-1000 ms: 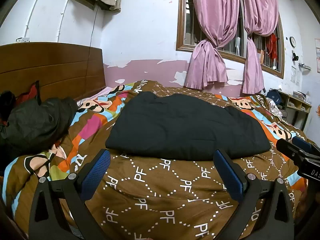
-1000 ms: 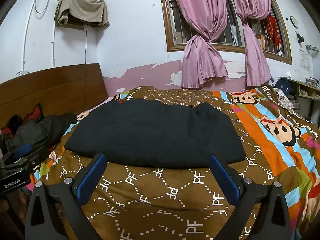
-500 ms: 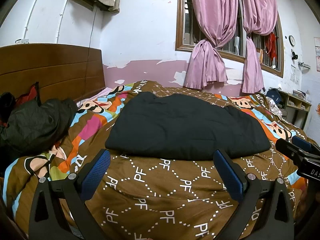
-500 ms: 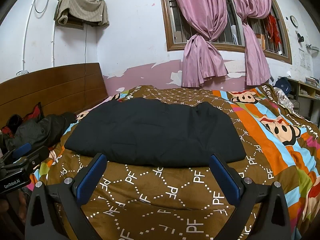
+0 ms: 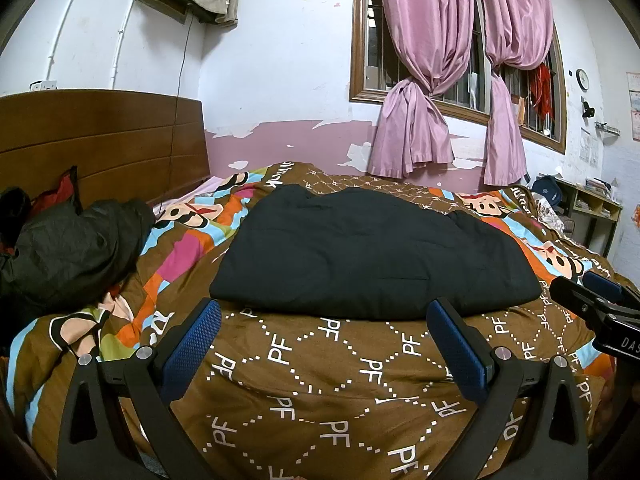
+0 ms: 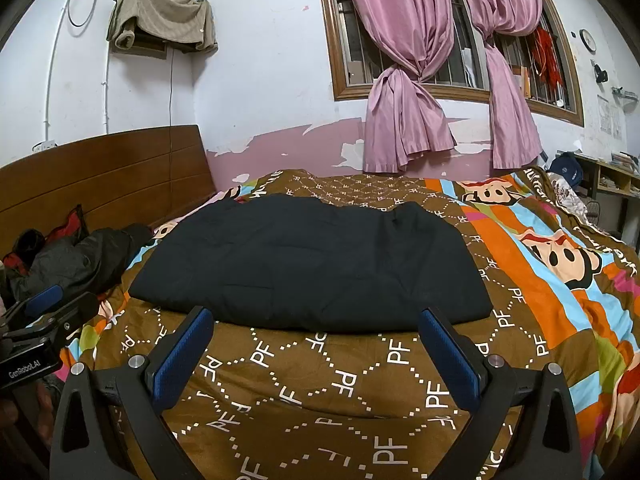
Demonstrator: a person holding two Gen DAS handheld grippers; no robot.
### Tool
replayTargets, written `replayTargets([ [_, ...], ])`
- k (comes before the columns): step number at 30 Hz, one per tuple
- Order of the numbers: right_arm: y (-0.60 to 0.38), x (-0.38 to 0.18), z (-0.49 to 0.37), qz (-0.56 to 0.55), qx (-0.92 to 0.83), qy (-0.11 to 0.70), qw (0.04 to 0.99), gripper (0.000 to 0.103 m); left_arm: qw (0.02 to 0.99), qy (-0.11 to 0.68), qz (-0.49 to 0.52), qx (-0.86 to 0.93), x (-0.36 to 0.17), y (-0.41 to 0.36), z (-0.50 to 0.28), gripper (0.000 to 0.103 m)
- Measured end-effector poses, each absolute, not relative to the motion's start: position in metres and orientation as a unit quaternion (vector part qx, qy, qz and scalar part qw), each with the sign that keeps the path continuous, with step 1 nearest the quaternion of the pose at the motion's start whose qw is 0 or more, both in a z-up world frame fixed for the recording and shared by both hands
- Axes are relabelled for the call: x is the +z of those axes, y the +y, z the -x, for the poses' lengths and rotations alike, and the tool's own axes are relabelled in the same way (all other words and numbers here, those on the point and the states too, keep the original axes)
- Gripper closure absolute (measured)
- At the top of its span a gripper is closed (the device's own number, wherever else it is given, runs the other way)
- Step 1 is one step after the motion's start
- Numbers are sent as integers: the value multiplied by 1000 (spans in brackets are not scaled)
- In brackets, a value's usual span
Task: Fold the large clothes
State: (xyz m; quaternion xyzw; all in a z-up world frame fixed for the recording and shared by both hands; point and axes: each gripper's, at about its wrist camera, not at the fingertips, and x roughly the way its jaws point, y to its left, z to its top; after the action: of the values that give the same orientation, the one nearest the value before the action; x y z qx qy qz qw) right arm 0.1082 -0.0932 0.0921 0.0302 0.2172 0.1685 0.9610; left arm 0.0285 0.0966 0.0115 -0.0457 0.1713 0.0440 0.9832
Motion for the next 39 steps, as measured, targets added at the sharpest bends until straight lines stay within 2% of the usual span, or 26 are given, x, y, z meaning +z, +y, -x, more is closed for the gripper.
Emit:
replayTargets([
  [39, -90, 95, -109, -31, 168, 219, 961, 0, 983, 171, 43, 44, 10, 96, -29, 2],
])
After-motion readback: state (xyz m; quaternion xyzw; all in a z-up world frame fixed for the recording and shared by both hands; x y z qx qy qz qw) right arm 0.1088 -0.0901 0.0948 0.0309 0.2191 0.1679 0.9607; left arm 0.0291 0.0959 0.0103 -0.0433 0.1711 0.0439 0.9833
